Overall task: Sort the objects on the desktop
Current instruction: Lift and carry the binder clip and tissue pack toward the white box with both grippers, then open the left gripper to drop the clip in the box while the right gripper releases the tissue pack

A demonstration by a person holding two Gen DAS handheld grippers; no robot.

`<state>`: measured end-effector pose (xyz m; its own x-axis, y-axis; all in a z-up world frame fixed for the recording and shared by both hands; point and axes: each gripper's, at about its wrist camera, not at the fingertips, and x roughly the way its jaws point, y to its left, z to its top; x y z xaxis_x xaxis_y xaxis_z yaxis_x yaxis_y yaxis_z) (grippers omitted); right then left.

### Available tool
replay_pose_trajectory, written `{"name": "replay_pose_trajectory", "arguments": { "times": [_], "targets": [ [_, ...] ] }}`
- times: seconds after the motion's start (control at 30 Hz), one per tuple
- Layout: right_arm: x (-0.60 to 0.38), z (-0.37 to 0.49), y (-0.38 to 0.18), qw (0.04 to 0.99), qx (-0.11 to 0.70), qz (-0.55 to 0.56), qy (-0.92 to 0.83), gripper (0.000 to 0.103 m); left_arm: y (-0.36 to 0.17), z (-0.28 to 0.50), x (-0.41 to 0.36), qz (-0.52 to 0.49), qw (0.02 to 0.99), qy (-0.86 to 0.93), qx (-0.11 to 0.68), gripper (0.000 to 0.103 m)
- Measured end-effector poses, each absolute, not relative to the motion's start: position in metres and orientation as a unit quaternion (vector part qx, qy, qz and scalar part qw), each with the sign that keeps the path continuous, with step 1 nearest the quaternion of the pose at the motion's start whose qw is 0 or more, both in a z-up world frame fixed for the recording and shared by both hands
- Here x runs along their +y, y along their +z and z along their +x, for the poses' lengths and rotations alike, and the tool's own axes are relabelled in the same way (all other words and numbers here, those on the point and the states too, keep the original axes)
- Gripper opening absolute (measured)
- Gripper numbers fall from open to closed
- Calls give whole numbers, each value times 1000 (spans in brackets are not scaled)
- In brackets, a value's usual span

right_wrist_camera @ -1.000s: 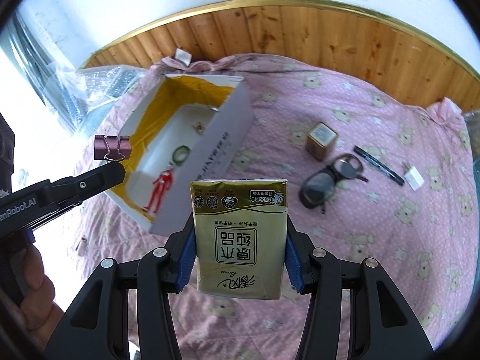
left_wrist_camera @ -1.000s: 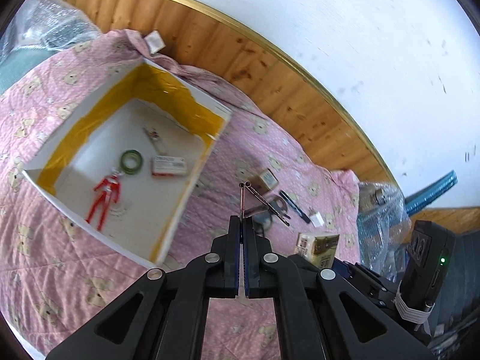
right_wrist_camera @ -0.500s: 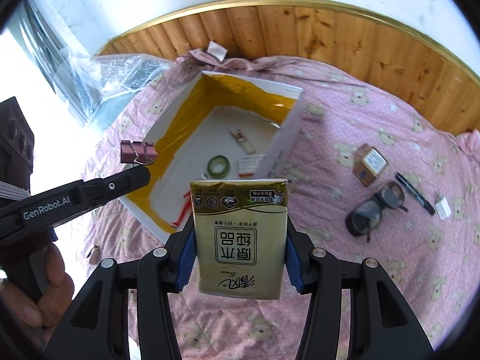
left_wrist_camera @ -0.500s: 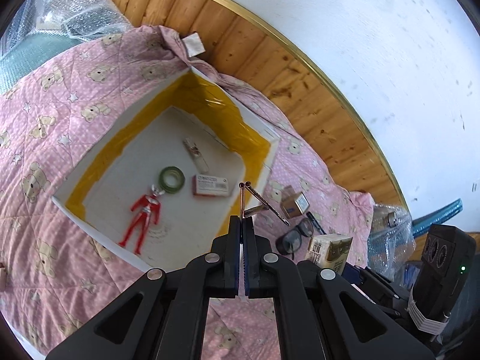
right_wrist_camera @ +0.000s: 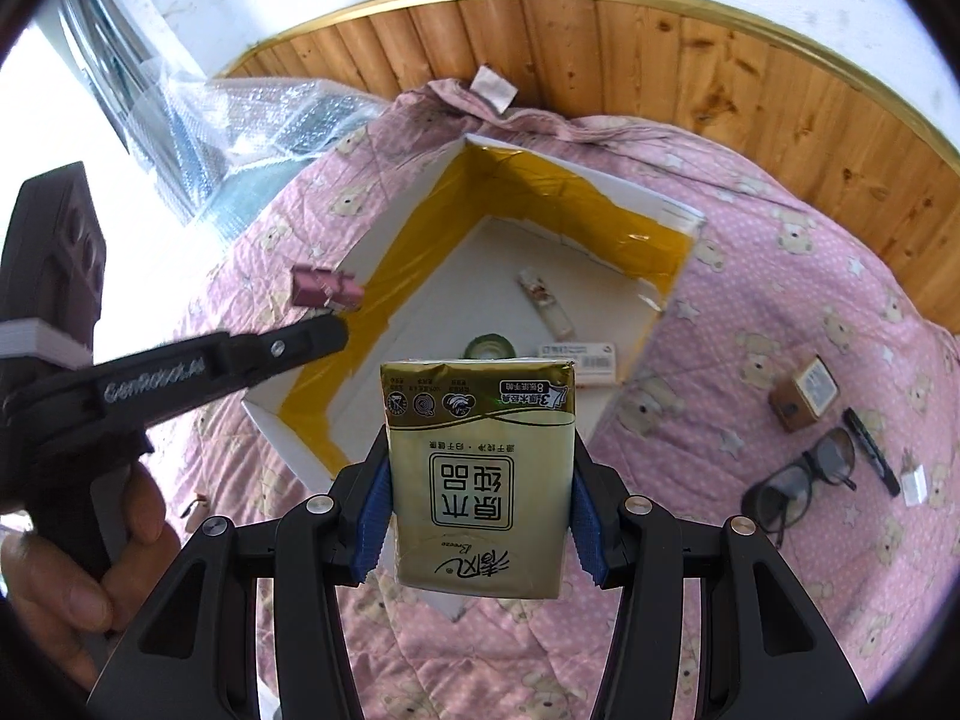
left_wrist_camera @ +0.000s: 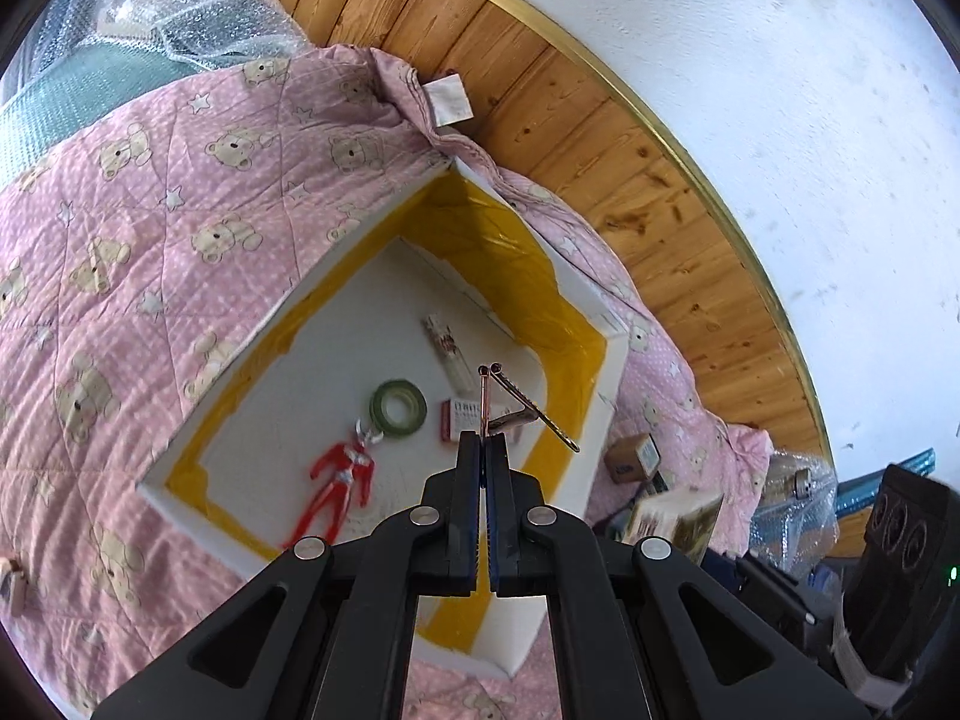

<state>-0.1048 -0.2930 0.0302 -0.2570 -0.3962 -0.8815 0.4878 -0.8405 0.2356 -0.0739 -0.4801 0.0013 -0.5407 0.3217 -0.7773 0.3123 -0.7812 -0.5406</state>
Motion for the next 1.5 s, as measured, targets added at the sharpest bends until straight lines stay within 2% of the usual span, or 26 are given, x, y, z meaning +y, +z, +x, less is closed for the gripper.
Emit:
{"name": "replay_pose_trajectory", "arguments": {
  "times": [0.9,0.97,1.0,1.03,1.3,1.5],
  "targets": [
    [-329,-143,-26,309,64,582,-749,56,-59,-176,-488,-533,-8,791,-300,2],
    [-330,-143,-32,302,74,584,-750,58,-67,-182,-489,-542,-9,785,-299,11],
    [-330,-143,-36,297,75,587,-749,58,-70,-185,-489,-547,-7,782,-299,26],
    [-329,-144,-38,298,70,591,-746,59,-74,-188,-489,-549,-9,780,-298,35],
    [-313,-147,-43,293,42,600,-743,59,-80,-185,-507,-545,-24,774,-320,36],
    [-307,-142,-41,291,29,607,-739,59,-65,-173,-524,-527,-29,781,-334,36]
  ]
}}
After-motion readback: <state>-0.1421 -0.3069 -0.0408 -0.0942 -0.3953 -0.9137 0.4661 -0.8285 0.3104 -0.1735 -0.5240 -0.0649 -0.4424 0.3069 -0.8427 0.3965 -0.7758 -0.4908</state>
